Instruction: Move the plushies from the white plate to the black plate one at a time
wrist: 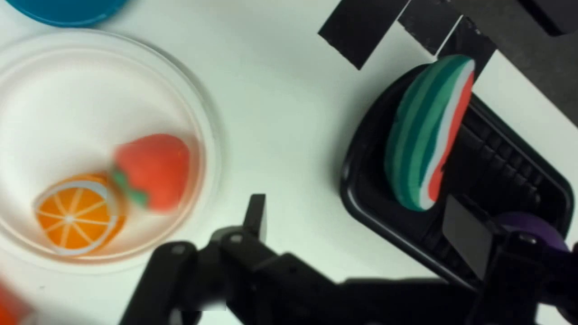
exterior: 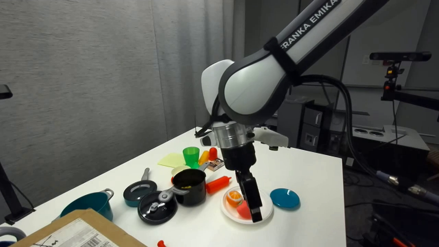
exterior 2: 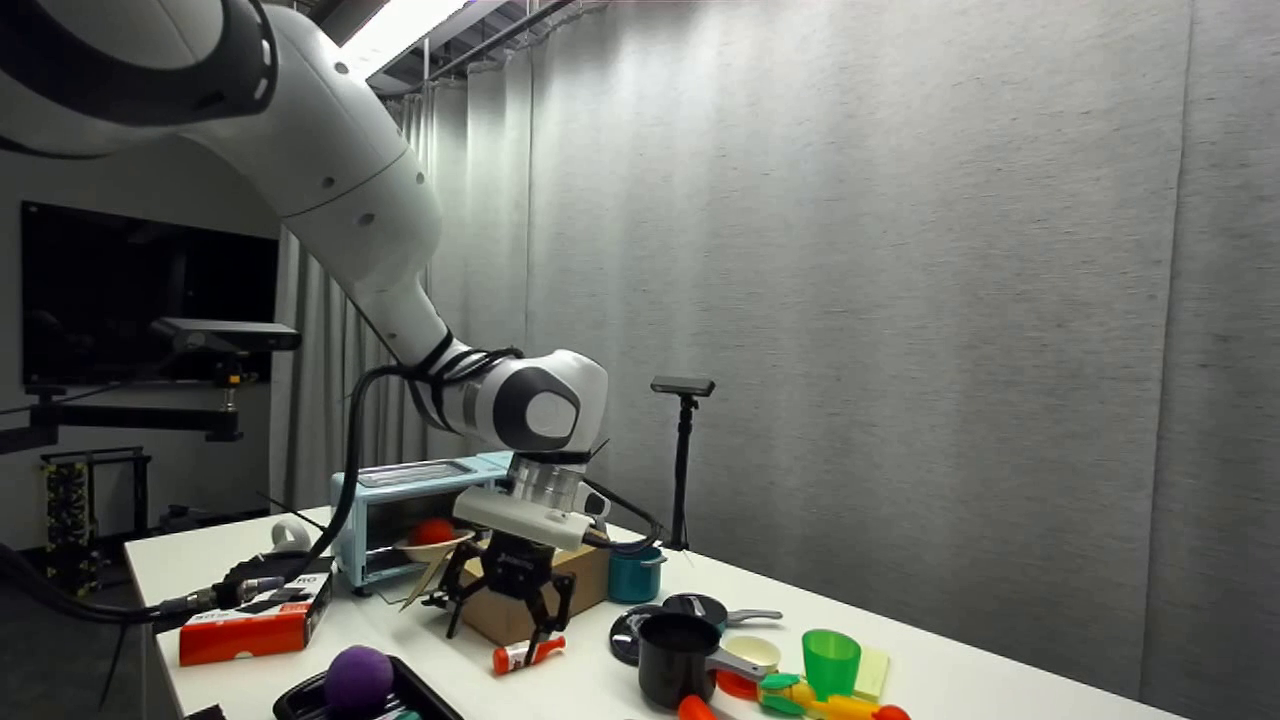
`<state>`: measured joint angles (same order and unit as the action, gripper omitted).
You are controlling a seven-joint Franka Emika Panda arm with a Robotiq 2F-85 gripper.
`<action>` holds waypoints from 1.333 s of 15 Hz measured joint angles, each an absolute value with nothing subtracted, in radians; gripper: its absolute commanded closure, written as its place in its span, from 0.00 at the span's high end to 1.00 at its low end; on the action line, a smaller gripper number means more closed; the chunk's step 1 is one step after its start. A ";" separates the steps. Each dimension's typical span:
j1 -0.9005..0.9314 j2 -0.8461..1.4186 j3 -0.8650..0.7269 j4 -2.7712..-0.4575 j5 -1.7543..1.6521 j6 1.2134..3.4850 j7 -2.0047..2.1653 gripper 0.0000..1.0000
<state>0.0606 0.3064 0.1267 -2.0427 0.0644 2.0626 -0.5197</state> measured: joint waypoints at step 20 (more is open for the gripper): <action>0.068 0.276 0.024 -2.168 -0.112 2.257 0.063 1.00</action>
<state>0.0676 0.2760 0.0237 -2.1676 -0.1116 2.2567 0.0625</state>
